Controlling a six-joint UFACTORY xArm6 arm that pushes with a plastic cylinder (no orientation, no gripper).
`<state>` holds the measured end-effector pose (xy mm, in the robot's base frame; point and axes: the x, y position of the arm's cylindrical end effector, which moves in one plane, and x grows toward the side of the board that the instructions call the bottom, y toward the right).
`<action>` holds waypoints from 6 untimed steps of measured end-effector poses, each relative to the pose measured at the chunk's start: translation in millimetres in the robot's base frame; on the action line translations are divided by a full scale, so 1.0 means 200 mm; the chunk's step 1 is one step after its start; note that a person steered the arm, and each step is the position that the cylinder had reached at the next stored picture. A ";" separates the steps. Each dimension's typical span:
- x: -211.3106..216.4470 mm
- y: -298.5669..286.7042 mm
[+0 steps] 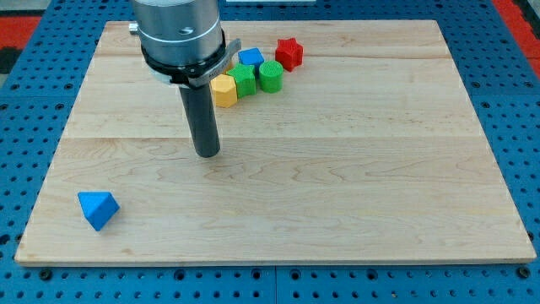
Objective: Place the arm on top of the blue cube
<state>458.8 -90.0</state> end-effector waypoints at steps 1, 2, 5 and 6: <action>-0.17 -0.22; -0.36 -0.43; -0.99 -0.23; -1.00 0.04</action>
